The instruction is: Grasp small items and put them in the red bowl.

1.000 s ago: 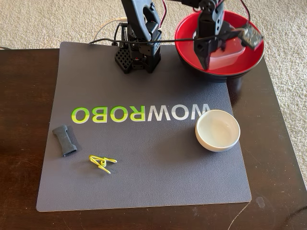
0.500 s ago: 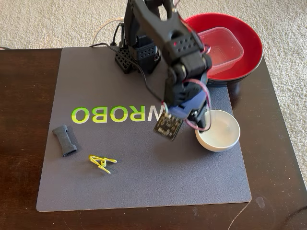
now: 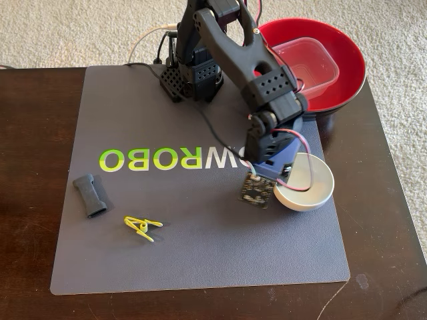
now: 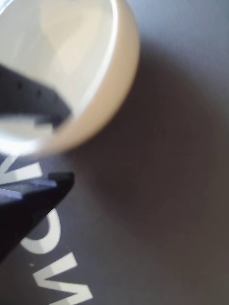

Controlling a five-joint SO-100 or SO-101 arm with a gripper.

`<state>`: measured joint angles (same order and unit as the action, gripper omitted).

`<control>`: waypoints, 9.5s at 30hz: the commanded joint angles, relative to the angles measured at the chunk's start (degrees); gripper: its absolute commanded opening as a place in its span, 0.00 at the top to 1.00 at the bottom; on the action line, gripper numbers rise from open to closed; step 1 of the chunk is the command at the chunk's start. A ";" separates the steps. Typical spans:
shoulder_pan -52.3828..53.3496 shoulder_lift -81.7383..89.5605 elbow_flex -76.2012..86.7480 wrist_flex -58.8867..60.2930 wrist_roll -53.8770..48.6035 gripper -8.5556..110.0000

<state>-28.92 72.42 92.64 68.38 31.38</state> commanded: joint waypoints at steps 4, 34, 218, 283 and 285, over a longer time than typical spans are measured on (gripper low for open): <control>5.27 -1.14 0.00 -0.35 -2.46 0.93; -40.69 48.69 15.91 20.04 23.91 0.93; -33.40 22.59 -7.82 18.81 -10.55 0.46; 38.14 18.90 -11.69 10.90 -18.28 0.93; 29.88 25.14 -10.28 10.90 -16.70 0.93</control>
<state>12.13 86.04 81.47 79.28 12.66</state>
